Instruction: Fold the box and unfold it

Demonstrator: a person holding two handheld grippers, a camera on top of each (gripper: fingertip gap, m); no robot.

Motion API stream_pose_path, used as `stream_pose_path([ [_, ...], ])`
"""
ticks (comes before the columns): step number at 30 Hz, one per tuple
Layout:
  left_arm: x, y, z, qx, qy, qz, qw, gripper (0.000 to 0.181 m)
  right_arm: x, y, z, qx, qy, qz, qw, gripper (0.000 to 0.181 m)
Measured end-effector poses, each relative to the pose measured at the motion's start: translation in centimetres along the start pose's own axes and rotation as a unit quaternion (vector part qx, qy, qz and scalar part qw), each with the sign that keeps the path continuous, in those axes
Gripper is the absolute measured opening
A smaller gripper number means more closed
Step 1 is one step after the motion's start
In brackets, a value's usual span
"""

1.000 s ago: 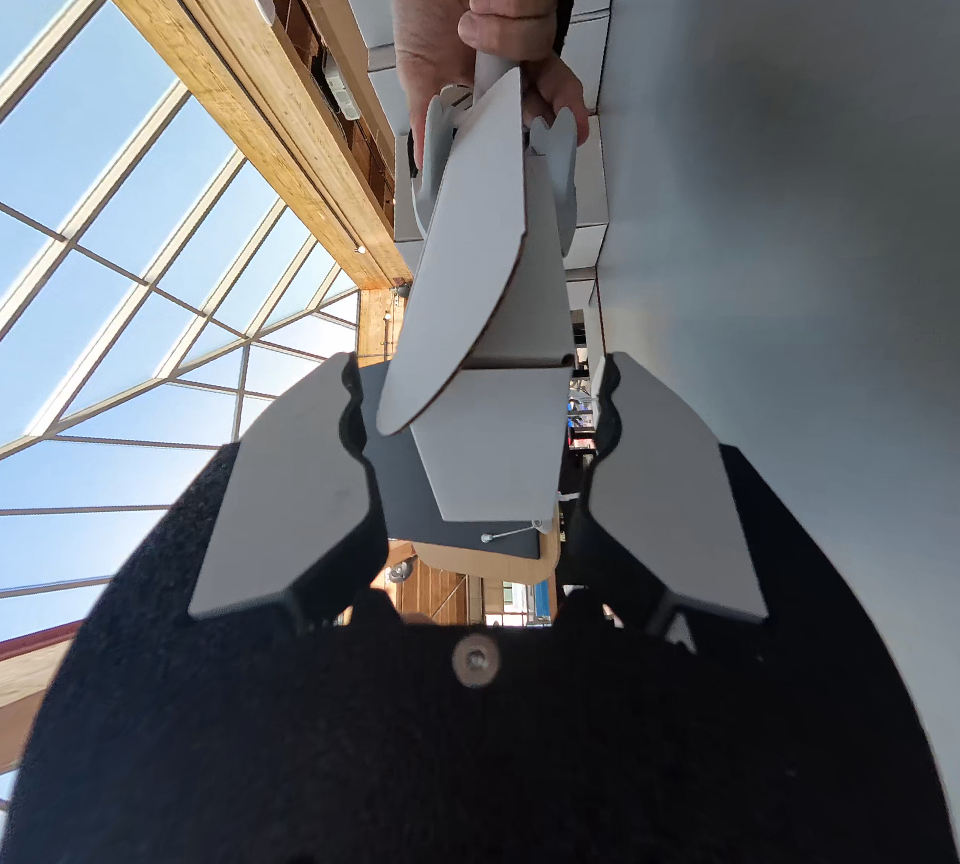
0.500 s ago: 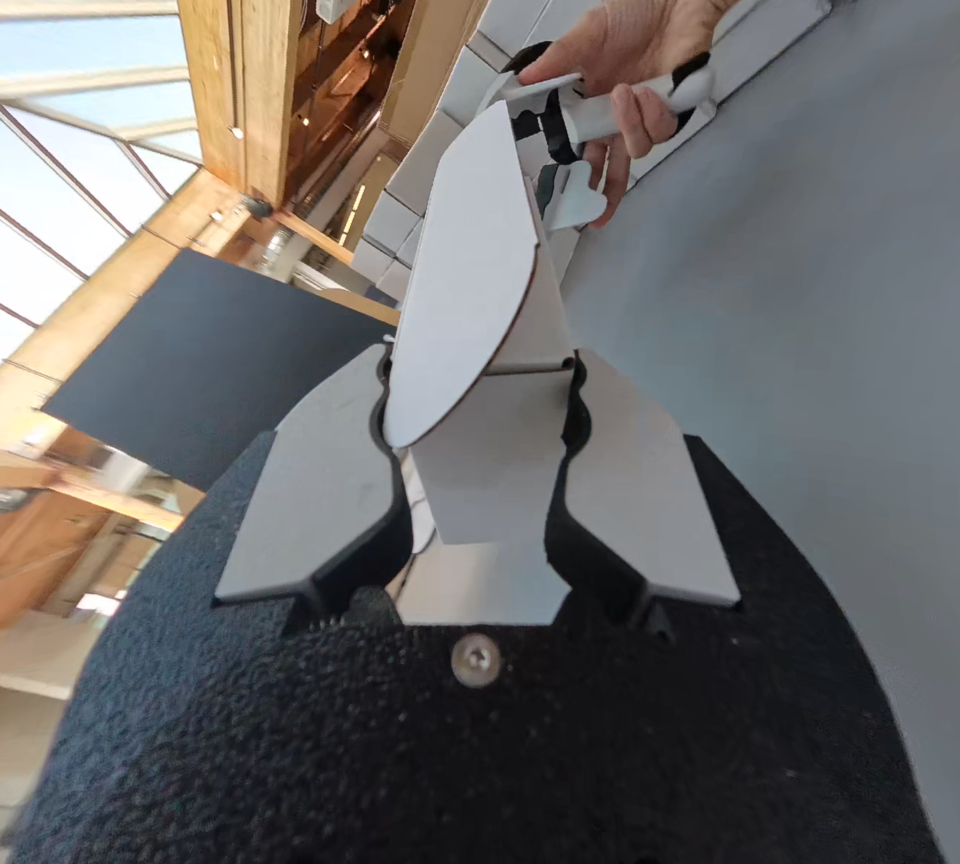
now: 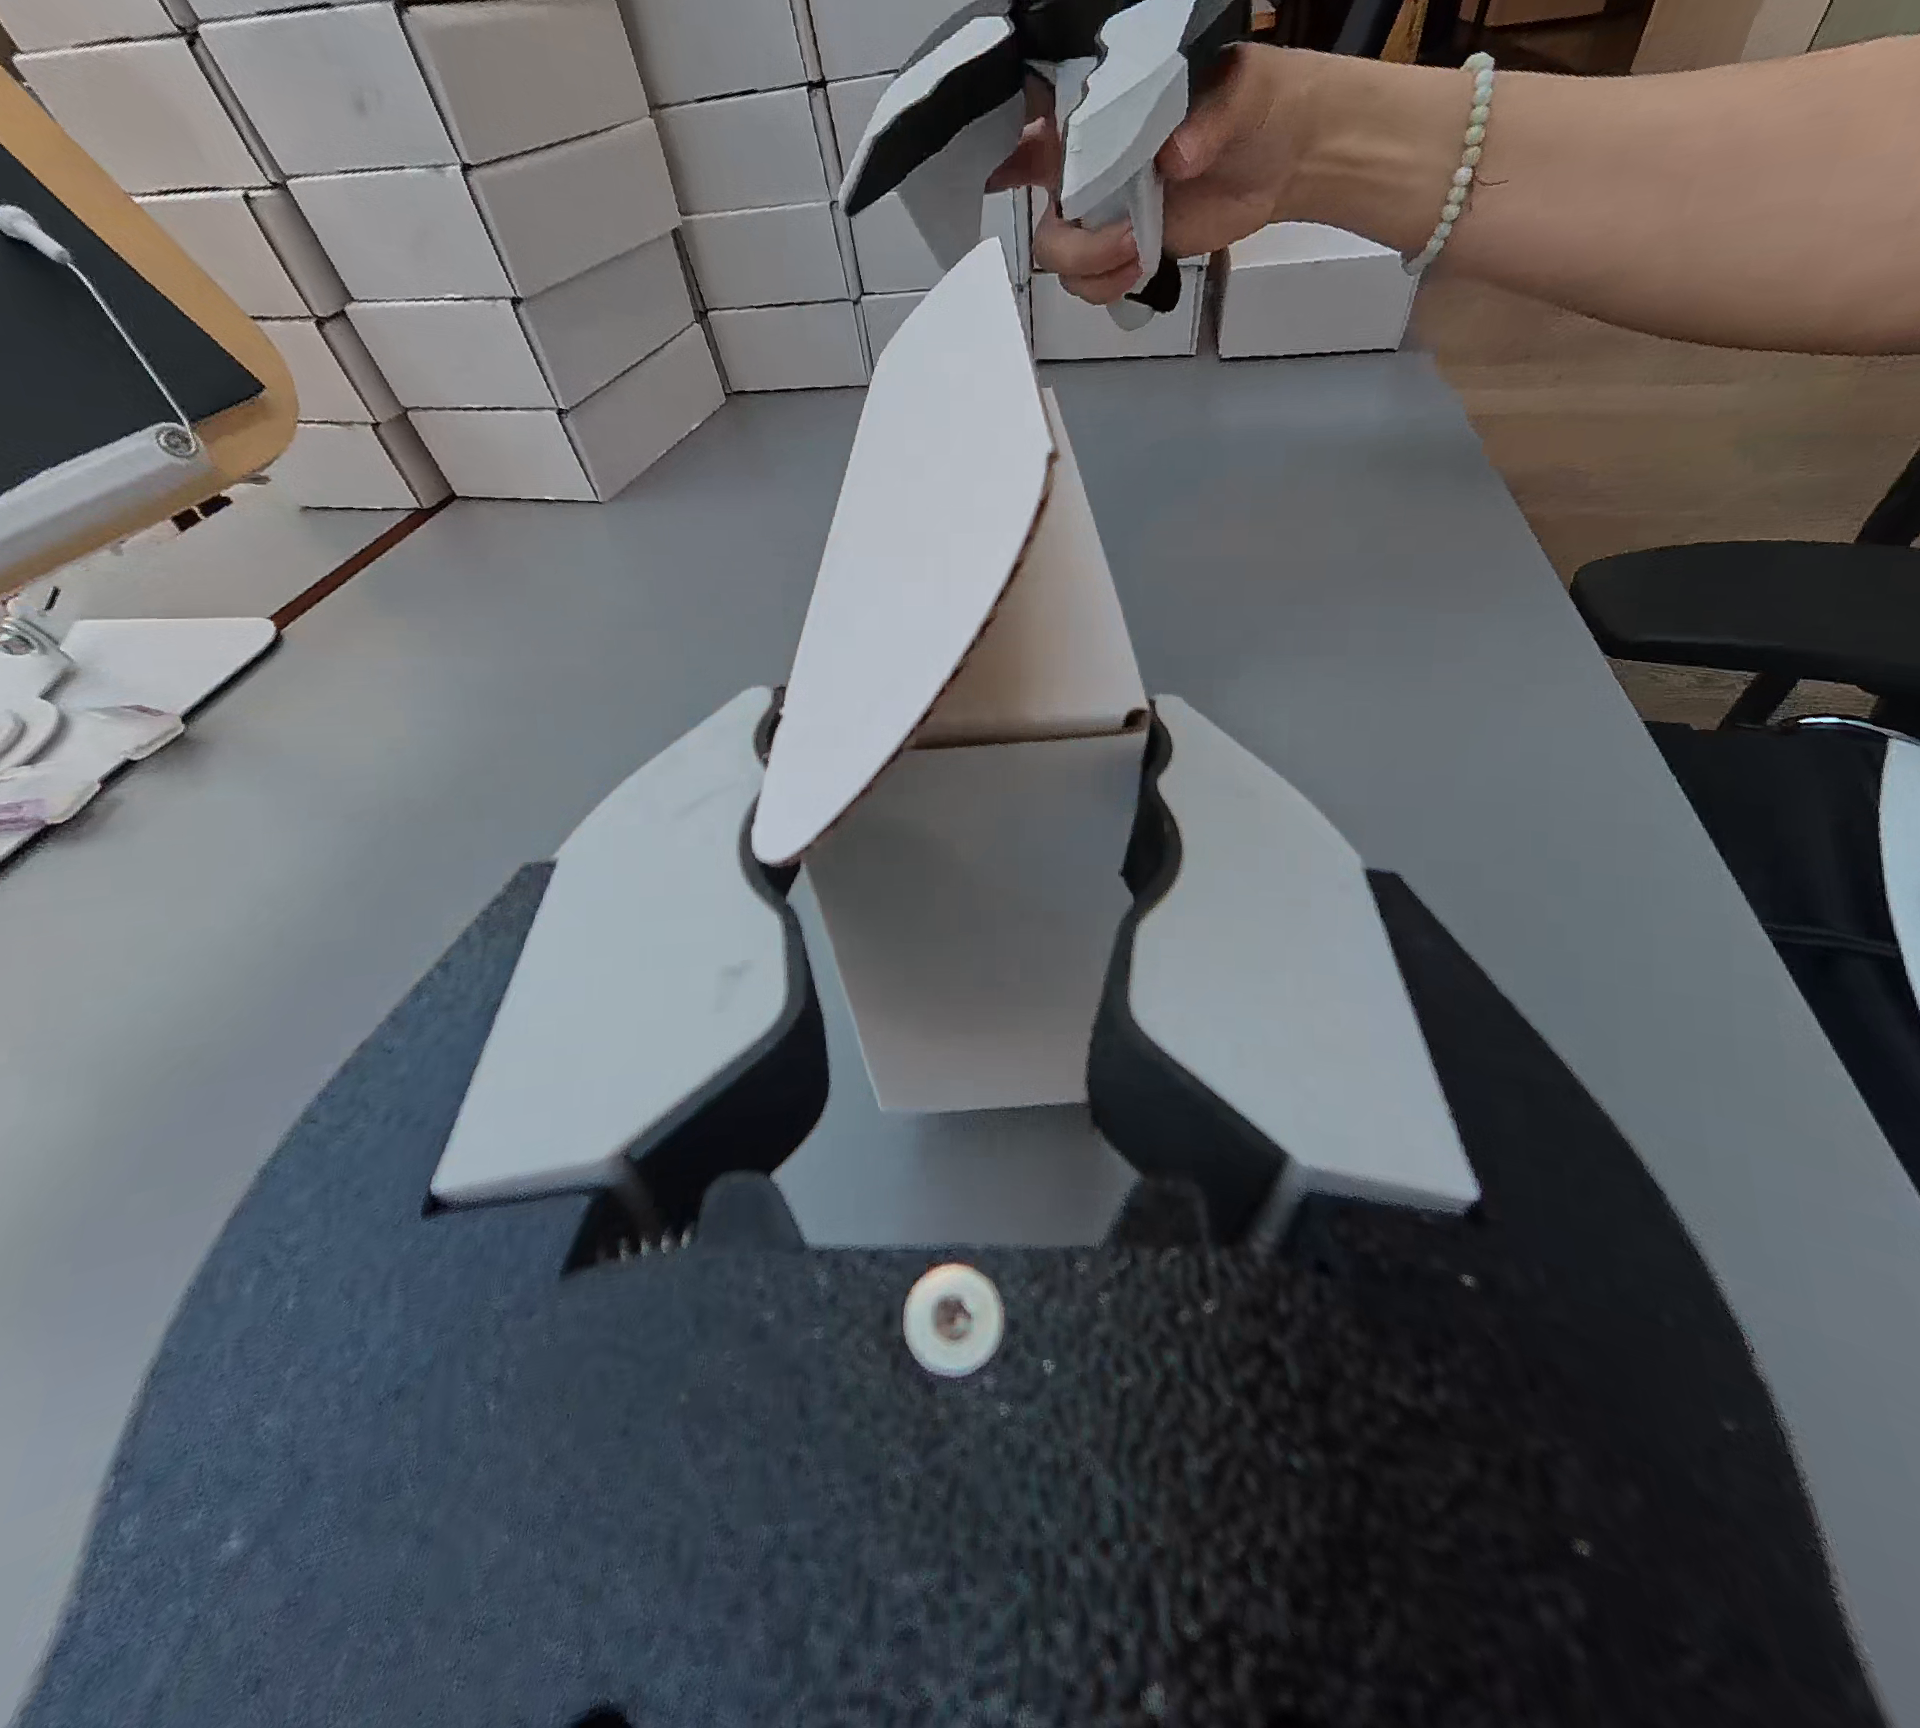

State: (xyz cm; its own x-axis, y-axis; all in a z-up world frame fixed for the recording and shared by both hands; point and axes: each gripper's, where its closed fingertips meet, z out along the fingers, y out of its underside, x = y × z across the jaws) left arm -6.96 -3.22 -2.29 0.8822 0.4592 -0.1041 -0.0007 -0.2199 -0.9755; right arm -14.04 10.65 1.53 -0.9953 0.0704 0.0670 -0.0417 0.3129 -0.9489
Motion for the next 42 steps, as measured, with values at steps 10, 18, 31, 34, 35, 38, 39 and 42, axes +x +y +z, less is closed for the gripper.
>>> stream_pose_path([
  [10, -0.2, 1.7, 0.2, -0.032, 0.009, -0.025, 0.999, 0.063, 0.0, 0.7, 1.7, -0.004, 0.038, -0.141, 0.989, 0.036],
  [18, -0.4, 1.7, 0.2, -0.025, 0.019, -0.03, 0.999, 0.063, -0.5, 0.3, 2.7, 0.002, 0.018, -0.193, 0.981, 0.005],
  [31, -0.9, 1.8, 0.2, -0.033, 0.028, -0.056, 0.998, 0.062, 1.2, -0.7, 3.4, 0.02, 0.002, -0.005, 1.0, 0.004],
  [34, -1.1, 1.8, 0.2, -0.038, 0.028, -0.072, 0.996, 0.062, 1.5, -0.6, 3.6, 0.018, -0.003, 0.053, 0.998, 0.004],
  [35, -1.2, 1.8, 0.2, -0.04, 0.027, -0.078, 0.996, 0.062, 1.4, -0.6, 3.6, 0.017, -0.011, 0.076, 0.997, 0.004],
  [38, -1.3, 1.8, 0.2, -0.043, 0.025, -0.081, 0.996, 0.062, 1.4, -0.6, 3.6, 0.022, -0.021, 0.146, 0.989, 0.004],
  [39, -1.3, 1.9, 0.2, -0.045, 0.022, -0.08, 0.996, 0.062, 1.5, -0.6, 3.6, 0.024, -0.018, 0.168, 0.985, 0.004],
  [42, -1.4, 2.0, 0.3, -0.054, 0.008, -0.075, 0.996, 0.062, 0.7, -0.8, 4.1, 0.025, -0.029, 0.208, 0.977, 0.003],
])
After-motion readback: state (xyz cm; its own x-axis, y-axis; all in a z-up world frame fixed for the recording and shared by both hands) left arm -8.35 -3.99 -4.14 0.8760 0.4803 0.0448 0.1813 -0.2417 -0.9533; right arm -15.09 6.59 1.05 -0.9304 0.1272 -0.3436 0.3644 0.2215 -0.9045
